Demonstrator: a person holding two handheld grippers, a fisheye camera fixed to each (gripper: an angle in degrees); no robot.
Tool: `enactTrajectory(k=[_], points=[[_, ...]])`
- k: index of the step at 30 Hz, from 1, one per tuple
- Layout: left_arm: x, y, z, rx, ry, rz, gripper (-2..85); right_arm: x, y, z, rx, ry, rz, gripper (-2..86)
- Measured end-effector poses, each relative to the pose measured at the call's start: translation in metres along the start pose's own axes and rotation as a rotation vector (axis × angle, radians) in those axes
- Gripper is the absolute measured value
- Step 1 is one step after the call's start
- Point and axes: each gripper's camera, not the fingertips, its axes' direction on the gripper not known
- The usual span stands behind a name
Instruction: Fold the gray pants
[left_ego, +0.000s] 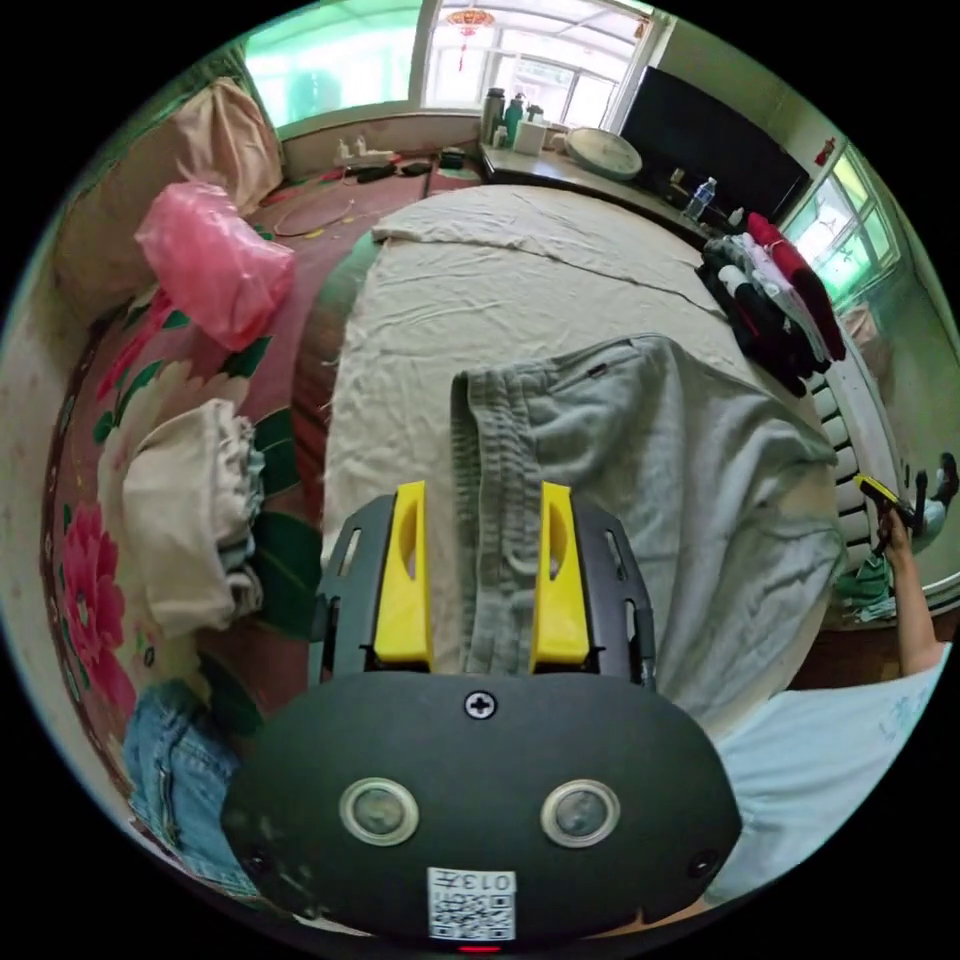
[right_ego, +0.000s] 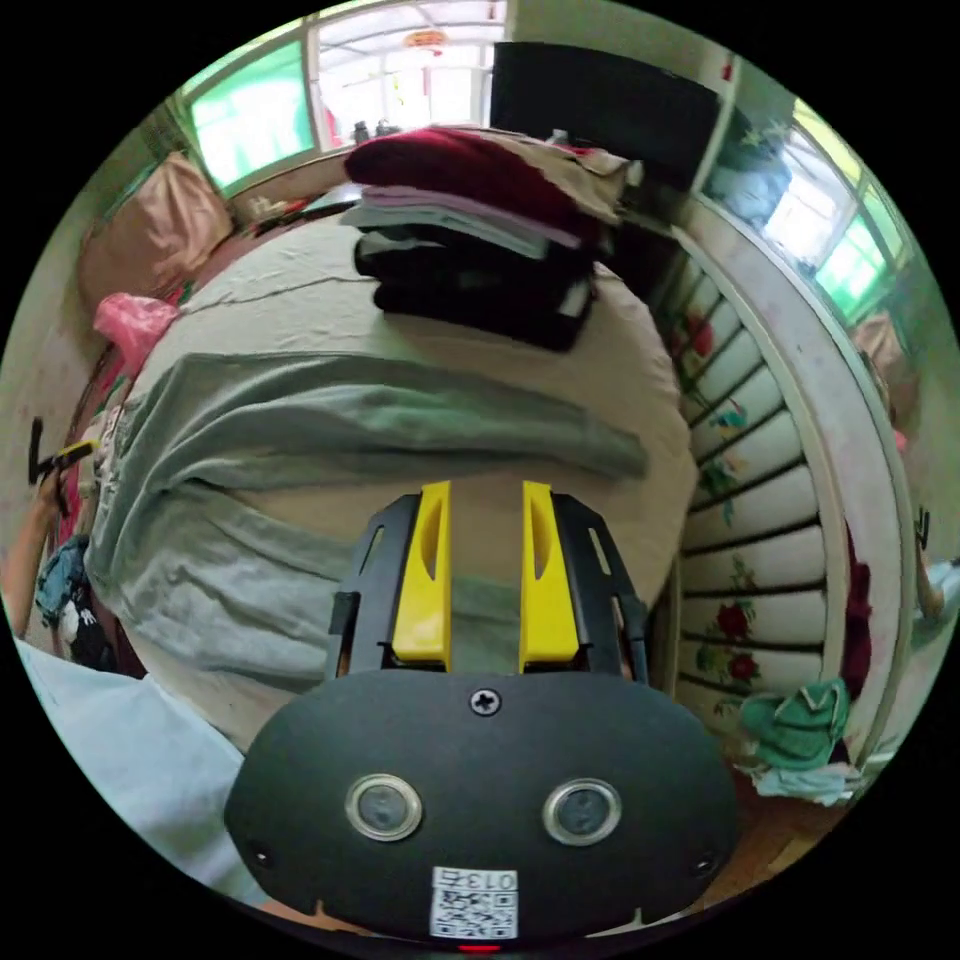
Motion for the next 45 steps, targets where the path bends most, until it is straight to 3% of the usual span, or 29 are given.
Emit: enactTrajectory(k=[3, 8, 16, 22, 25, 30, 36, 41, 45], points=[[0.001, -0.043, 0.038, -0.081, -0.003, 0.006, 13.6, -0.030, -0.038, 0.030, -0.049, -0.031, -0.078, 10.0], [0.001, -0.068, 0.060, -0.139, 0.003, 0.005, 3.6, -0.050, -0.093, 0.067, -0.102, -0.092, -0.147, 9.6], [-0.038, -0.063, 0.011, 0.024, -0.080, -0.035, 0.2, -0.093, -0.144, 0.143, -0.303, -0.072, -0.310, 4.6], [-0.081, -0.043, 0.020, 0.081, -0.150, -0.158, 0.7, -0.126, -0.164, 0.129, -0.115, -0.028, -0.417, 2.5], [-0.094, -0.040, 0.052, 0.016, -0.042, -0.185, 2.0, -0.133, -0.167, 0.136, -0.155, -0.047, -0.479, 4.0], [-0.093, -0.026, 0.022, 0.136, -0.103, -0.118, 6.7, -0.055, -0.166, 0.093, -0.056, -0.037, -0.295, 7.5], [-0.009, -0.008, 0.031, 0.041, 0.094, 0.327, 6.6, 0.037, -0.100, 0.072, -0.216, 0.044, -0.131, 9.8], [0.126, 0.029, 0.091, -0.084, 0.205, 0.749, 7.1, 0.094, 0.004, 0.069, -0.333, 0.036, 0.095, 9.7], [0.218, 0.041, 0.132, -0.080, 0.239, 0.982, 7.6, 0.127, 0.072, 0.066, -0.344, 0.041, 0.240, 9.9]])
